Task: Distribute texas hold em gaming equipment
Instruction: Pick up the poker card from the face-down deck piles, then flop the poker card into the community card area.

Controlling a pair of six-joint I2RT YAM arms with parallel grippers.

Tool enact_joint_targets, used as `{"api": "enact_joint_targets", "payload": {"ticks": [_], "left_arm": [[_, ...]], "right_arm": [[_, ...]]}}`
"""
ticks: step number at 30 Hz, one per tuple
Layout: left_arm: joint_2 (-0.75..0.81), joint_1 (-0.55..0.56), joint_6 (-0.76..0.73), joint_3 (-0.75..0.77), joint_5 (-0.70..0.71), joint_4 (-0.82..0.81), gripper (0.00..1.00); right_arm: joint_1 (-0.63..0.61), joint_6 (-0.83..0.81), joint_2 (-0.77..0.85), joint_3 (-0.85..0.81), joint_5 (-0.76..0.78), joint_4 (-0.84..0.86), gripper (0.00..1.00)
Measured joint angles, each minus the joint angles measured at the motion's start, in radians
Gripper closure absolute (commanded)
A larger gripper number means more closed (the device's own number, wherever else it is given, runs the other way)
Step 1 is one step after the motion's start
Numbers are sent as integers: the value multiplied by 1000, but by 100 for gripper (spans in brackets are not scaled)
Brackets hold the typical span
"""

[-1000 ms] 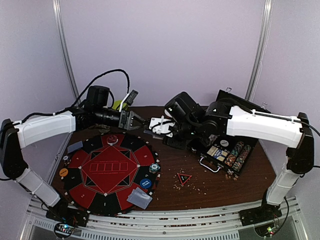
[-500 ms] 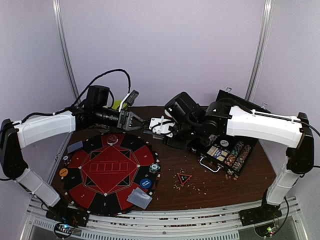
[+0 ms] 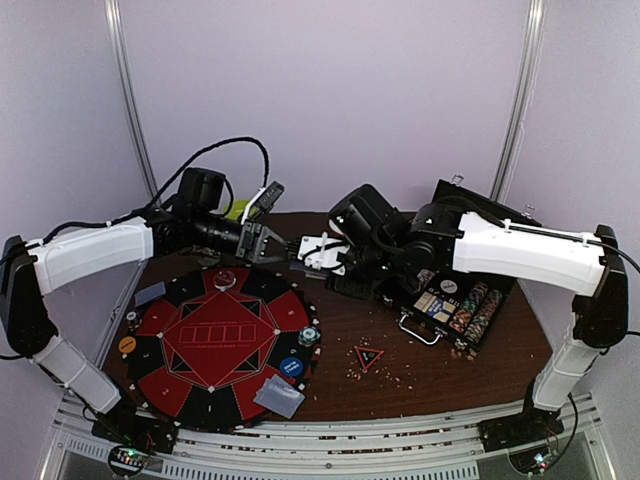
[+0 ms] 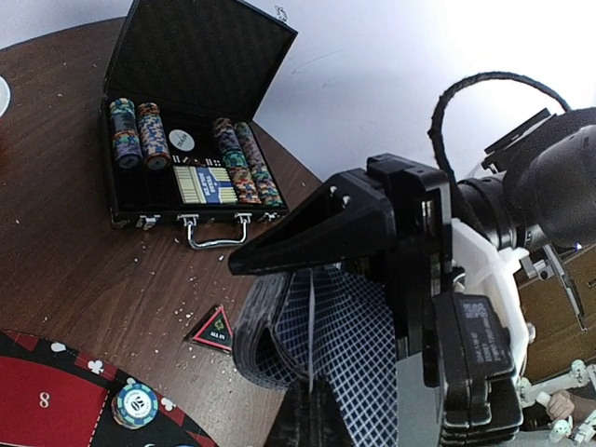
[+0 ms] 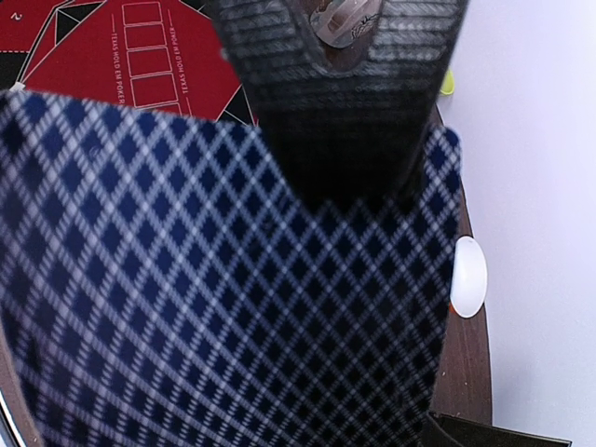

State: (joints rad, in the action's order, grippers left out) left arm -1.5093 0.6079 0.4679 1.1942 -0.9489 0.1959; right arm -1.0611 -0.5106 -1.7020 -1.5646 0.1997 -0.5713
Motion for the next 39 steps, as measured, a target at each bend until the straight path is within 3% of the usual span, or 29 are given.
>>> {"api": "enact_joint_targets", "payload": {"ticks": [8, 15, 19, 24, 28, 35, 39], "left_arm": [[48, -32, -13, 6, 5, 28, 100], [178, -161, -43, 0, 11, 64, 100], [240, -255, -118, 10, 52, 164, 100], [275, -299, -350, 102, 402, 386, 100], [356, -299, -542, 60, 711, 462, 100], [513, -233, -901, -256, 1114, 447, 100], [516, -172, -1059, -438, 1206, 445, 100]], "right_arm": [[4, 0, 0, 0, 15, 5, 54], [29, 1, 7, 25, 17, 9, 54], [36, 2, 8, 35, 17, 10, 54], [40, 5, 16, 41, 17, 16, 54], [40, 6, 31, 54, 16, 24, 54], [40, 9, 44, 57, 12, 29, 54], [40, 9, 47, 57, 8, 29, 54]]}}
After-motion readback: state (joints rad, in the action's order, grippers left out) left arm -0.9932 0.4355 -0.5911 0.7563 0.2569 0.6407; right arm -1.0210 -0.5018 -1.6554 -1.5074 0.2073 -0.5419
